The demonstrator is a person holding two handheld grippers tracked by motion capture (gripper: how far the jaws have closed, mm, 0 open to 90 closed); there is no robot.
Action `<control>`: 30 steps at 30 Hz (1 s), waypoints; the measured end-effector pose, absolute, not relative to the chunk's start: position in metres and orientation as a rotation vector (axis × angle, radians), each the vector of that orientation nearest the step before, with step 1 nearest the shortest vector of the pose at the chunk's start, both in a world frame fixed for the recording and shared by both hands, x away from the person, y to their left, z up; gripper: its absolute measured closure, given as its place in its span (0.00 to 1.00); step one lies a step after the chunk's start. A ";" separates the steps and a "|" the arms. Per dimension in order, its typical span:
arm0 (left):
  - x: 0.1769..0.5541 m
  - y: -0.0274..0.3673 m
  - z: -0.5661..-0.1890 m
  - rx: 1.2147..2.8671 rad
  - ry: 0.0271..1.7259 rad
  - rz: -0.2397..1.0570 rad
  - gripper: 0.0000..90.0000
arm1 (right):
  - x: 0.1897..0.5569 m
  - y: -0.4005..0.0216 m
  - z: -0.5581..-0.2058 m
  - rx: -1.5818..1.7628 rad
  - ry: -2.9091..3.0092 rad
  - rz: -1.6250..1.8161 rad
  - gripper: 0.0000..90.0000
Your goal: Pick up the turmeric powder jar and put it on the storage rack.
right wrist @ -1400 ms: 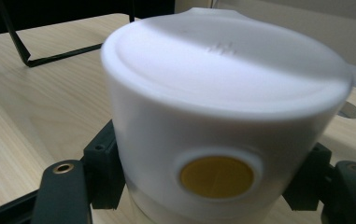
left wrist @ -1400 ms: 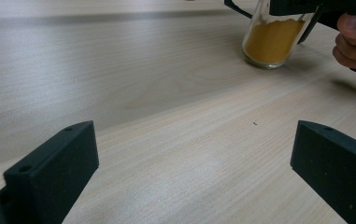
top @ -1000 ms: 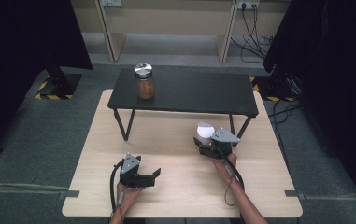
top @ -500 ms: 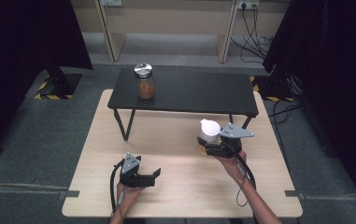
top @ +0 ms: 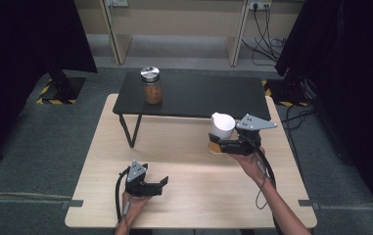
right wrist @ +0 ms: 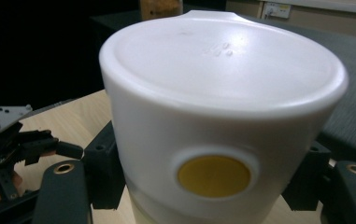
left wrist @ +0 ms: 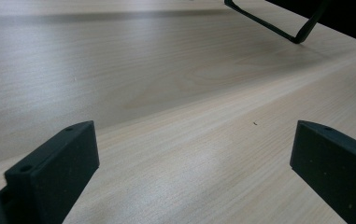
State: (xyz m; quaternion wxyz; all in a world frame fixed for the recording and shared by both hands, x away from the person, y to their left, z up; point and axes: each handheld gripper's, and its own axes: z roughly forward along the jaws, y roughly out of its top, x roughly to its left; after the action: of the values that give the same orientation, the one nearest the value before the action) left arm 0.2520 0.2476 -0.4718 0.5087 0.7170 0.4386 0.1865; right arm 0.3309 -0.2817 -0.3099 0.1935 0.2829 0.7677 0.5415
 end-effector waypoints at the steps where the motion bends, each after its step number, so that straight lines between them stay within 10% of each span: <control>1: 0.252 0.248 -0.472 1.726 1.058 0.448 0.00 | 0.333 -0.282 -0.304 0.792 2.154 1.517 0.34; 30: 0.254 0.250 -0.472 1.723 1.066 0.430 0.01 | 0.414 -0.237 -0.220 0.954 2.036 1.436 0.34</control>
State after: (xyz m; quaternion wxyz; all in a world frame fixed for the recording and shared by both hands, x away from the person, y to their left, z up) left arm 0.2544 0.2500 -0.4716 0.5099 0.7157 0.4426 0.1784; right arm 0.4138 -0.2368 -0.2203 0.2347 0.3475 0.7419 0.5232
